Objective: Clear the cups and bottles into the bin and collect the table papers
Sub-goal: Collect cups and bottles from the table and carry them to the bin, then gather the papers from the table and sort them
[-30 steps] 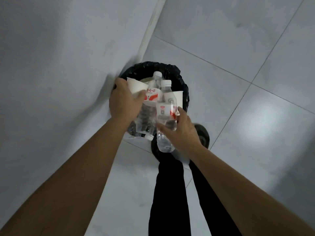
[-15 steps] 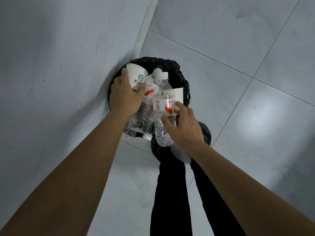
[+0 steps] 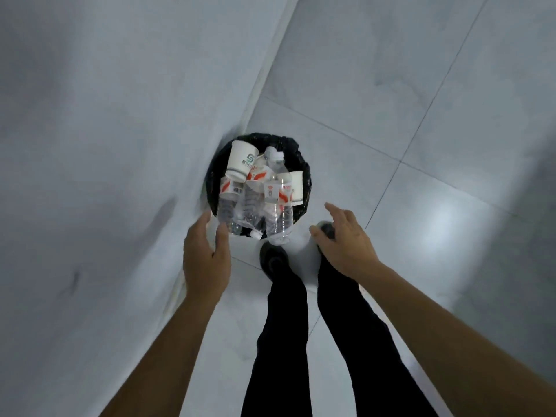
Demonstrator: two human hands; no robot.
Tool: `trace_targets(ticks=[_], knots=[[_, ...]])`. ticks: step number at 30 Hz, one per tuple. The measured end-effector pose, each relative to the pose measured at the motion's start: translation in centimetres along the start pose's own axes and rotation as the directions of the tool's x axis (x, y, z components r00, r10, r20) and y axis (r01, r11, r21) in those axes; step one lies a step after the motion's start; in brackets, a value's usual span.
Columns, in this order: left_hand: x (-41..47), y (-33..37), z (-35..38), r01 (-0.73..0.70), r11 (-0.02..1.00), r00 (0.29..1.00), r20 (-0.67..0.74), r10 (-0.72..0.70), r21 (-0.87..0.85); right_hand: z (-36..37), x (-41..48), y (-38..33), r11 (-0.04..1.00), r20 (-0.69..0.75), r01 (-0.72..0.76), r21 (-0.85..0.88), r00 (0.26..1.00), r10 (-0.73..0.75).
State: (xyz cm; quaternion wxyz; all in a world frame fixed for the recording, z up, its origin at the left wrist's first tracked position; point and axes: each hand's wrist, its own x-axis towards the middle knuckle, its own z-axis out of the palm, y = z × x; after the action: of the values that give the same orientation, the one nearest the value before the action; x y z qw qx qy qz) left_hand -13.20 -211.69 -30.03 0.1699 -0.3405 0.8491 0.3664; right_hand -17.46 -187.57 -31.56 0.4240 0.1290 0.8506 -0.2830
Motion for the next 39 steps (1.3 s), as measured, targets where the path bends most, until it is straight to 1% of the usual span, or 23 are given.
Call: trace_targets(ticks=[2, 4, 6, 9, 12, 14, 16, 17, 19, 21, 24, 26, 28, 30, 31, 33, 35, 37, 39], knots=[[-4.7, 3.5, -3.5, -0.006, 0.999, 0.999, 0.031, 0.007, -0.044, -3.9, -5.1, -0.1, 0.999, -0.056, 0.008, 0.04, 0.998, -0.006], [-9.3, 7.8, -7.6, -0.044, 0.997, 0.996, 0.077, 0.049, -0.068, -8.0, -11.2, -0.7, 0.994, -0.129, 0.017, 0.104, 0.992, -0.003], [-13.9, 12.0, -11.9, -0.114, 0.99, 0.983, 0.138, 0.124, -0.08, -11.7, -17.9, -1.3, 0.98, -0.199, 0.036, 0.195, 0.98, 0.003], [-20.4, 17.4, -18.3, -0.229, 0.962, 0.949, 0.188, 0.255, -0.148, -16.2, -27.8, -2.3, 0.931, -0.348, 0.137, 0.338, 0.937, -0.012], [-25.6, 20.6, -23.1, -0.353, 0.905, 0.908, 0.147, 0.393, -0.237, -18.2, -36.6, -3.0, 0.852, -0.51, 0.263, 0.453, 0.86, 0.006], [-28.0, 21.9, -25.0, -0.399, 0.873, 0.883, 0.141, 0.448, -0.279, -18.0, -41.6, -3.1, 0.792, -0.616, 0.343, 0.506, 0.786, 0.053], [-29.4, 22.2, -25.7, -0.45, 0.844, 0.839, 0.188, 0.512, -0.292, -16.4, -45.8, -2.7, 0.746, -0.691, 0.388, 0.54, 0.711, 0.131], [-30.0, 22.4, -25.7, -0.48, 0.827, 0.804, 0.23, 0.548, -0.292, -15.1, -47.7, -2.3, 0.731, -0.719, 0.395, 0.556, 0.67, 0.185], [-30.8, 23.0, -25.2, -0.543, 0.786, 0.716, 0.326, 0.618, -0.296, -12.1, -51.1, -1.6, 0.711, -0.755, 0.385, 0.588, 0.575, 0.314], [-31.8, 23.6, -23.7, -0.596, 0.743, 0.616, 0.42, 0.667, -0.304, -8.5, -54.2, -0.6, 0.688, -0.757, 0.361, 0.63, 0.486, 0.437], [-34.7, 24.5, -20.8, -0.68, 0.655, 0.431, 0.544, 0.72, -0.329, -3.3, -59.0, 1.4, 0.641, -0.716, 0.321, 0.697, 0.346, 0.606], [-37.8, 24.7, -19.0, -0.725, 0.593, 0.302, 0.612, 0.731, -0.351, 0.0, -62.4, 2.7, 0.592, -0.665, 0.317, 0.741, 0.222, 0.713], [-41.5, 24.7, -17.1, -0.768, 0.519, 0.172, 0.66, 0.731, -0.375, 3.1, -65.9, 4.0, 0.529, -0.589, 0.352, 0.773, 0.084, 0.804], [-45.7, 24.3, -15.2, -0.813, 0.427, 0.029, 0.704, 0.71, -0.397, 6.2, -69.2, 5.3, 0.479, -0.505, 0.389, 0.787, -0.041, 0.862], [-48.1, 23.9, -14.2, -0.83, 0.379, -0.041, 0.722, 0.691, -0.41, 7.8, -70.7, 6.1, 0.456, -0.461, 0.407, 0.792, -0.091, 0.883], [-52.9, 22.9, -12.4, -0.848, 0.29, -0.172, 0.747, 0.643, -0.445, 11.2, -73.2, 7.8, 0.404, -0.369, 0.443, 0.8, -0.168, 0.914], [-57.6, 21.3, -10.3, -0.854, 0.212, -0.278, 0.761, 0.586, -0.475, 14.7, -75.2, 9.9, 0.341, -0.269, 0.482, 0.807, -0.213, 0.939], [-62.1, 18.9, -7.7, -0.858, 0.164, -0.337, 0.775, 0.535, -0.487, 18.1, -77.0, 12.6, 0.28, -0.178, 0.519, 0.808, -0.238, 0.955], [-66.7, 16.0, -5.2, -0.863, 0.14, -0.364, 0.789, 0.495, -0.486, 21.3, -79.1, 16.0, 0.236, -0.115, 0.54, 0.808, -0.248, 0.962]])
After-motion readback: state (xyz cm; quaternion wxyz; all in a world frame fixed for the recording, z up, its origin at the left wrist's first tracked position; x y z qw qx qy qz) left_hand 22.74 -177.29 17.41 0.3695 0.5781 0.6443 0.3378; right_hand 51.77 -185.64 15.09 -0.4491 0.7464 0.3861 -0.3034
